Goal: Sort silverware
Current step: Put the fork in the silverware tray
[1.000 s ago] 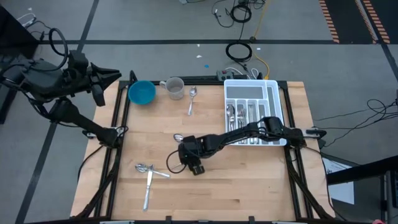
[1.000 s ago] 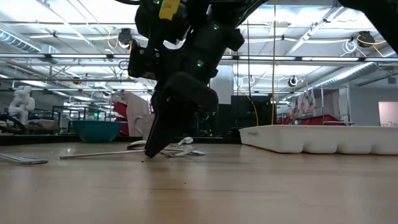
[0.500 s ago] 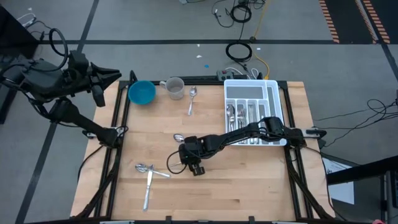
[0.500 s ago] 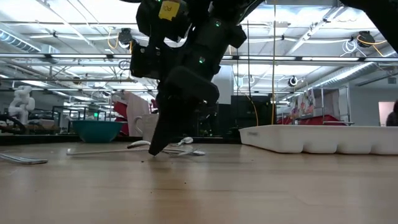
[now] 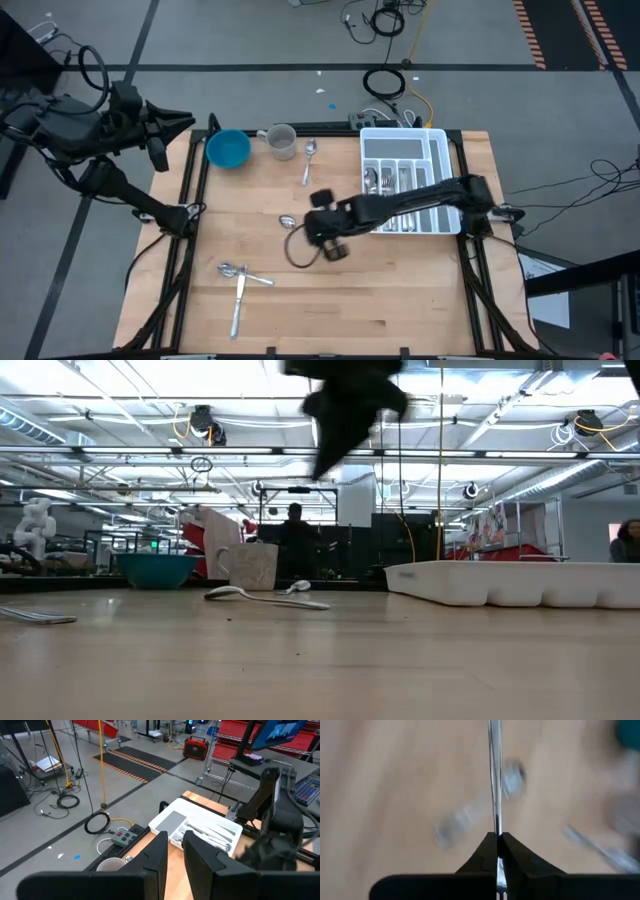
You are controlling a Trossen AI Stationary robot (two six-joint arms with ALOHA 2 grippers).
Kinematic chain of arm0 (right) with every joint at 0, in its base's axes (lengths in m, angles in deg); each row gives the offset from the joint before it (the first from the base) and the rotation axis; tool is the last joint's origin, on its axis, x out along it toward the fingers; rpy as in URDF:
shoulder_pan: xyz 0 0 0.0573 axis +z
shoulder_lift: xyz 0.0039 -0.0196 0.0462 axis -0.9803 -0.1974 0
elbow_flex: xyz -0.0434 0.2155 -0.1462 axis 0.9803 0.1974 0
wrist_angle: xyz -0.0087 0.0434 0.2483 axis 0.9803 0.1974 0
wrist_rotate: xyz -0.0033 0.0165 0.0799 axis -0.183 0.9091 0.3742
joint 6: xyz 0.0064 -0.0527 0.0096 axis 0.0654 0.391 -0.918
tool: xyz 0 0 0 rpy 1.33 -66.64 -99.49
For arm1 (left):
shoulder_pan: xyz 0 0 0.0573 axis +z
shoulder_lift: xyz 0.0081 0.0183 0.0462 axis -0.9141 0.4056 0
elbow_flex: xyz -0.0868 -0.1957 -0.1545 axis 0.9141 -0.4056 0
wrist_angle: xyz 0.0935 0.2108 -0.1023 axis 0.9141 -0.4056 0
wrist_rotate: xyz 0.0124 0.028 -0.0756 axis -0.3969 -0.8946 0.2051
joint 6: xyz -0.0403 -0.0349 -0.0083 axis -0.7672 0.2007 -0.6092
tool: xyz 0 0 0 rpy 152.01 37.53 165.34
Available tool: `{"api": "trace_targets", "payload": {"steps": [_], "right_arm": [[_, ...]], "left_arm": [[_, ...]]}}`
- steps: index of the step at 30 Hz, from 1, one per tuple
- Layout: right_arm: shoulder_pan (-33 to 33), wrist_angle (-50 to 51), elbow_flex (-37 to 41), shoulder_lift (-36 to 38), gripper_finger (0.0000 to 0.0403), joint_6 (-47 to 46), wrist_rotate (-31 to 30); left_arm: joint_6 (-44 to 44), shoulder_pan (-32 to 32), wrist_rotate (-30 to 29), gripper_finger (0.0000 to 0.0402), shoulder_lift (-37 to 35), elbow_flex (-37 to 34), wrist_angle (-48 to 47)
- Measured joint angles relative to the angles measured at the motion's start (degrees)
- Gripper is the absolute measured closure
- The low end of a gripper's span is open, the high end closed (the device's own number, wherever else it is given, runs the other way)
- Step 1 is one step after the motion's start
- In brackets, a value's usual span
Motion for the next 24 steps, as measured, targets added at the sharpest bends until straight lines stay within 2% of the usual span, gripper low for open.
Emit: {"api": "trace_targets", "payload": {"steps": [4,8,11,15,24], "right_arm": [[-2.32,22.16,0.13,3.70,0.0403,12.55,-3.55],[-5.04,38.16,0.13,7.42,0.0403,25.77,-13.01],[-7.80,39.41,0.37,10.43,0.0403,34.79,-17.14],[-11.84,39.81,0.52,15.06,0.0403,50.52,-17.75],[-21.25,39.71,2.56,21.64,0.0403,62.53,-15.78]], "left_arm": [[0.00,0.00,0.32,0.0336,-0.09,0.00,0.00],[0.00,0.00,0.33,0.0336,-0.09,0.00,0.00],[0.00,0.00,0.33,0.0336,-0.11,0.00,0.01],[-0.04,0.00,0.33,0.0336,-0.11,0.00,0.00],[-0.07,0.00,-0.34,0.0336,-0.11,0.00,0.01]]}}
